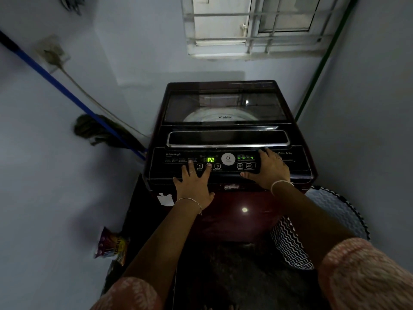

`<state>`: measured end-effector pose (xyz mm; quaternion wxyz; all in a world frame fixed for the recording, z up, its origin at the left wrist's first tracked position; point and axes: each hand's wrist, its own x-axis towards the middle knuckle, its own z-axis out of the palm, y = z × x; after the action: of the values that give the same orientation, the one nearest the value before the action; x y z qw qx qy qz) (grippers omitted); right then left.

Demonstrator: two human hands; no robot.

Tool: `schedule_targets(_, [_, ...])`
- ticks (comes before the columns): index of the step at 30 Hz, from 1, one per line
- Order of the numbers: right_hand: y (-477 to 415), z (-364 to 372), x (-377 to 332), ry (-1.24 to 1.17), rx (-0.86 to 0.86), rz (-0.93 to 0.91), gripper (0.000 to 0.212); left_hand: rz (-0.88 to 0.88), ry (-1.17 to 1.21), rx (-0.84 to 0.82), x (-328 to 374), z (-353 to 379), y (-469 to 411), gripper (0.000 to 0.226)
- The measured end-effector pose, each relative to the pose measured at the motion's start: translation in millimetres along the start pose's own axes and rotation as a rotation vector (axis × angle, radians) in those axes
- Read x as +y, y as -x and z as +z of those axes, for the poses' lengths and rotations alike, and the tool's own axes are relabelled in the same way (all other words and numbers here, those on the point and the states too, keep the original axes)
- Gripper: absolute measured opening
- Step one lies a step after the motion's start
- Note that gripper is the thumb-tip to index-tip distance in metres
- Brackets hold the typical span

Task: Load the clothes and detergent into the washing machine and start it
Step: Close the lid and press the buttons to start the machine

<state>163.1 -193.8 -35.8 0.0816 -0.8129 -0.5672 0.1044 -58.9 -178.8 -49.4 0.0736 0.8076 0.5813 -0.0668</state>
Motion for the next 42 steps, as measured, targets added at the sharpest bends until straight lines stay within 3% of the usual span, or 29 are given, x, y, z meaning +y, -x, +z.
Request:
schedule_targets(20, [12,17,23,0.051,0.023,0.036,0.097,-0.039,0.085,0.04,4,7,4,0.095])
schedule_targets(42, [9,11,20,0.031,-0.041,0.07,0.1,0.002,0.038,-0.074,9,-5,0,0.099])
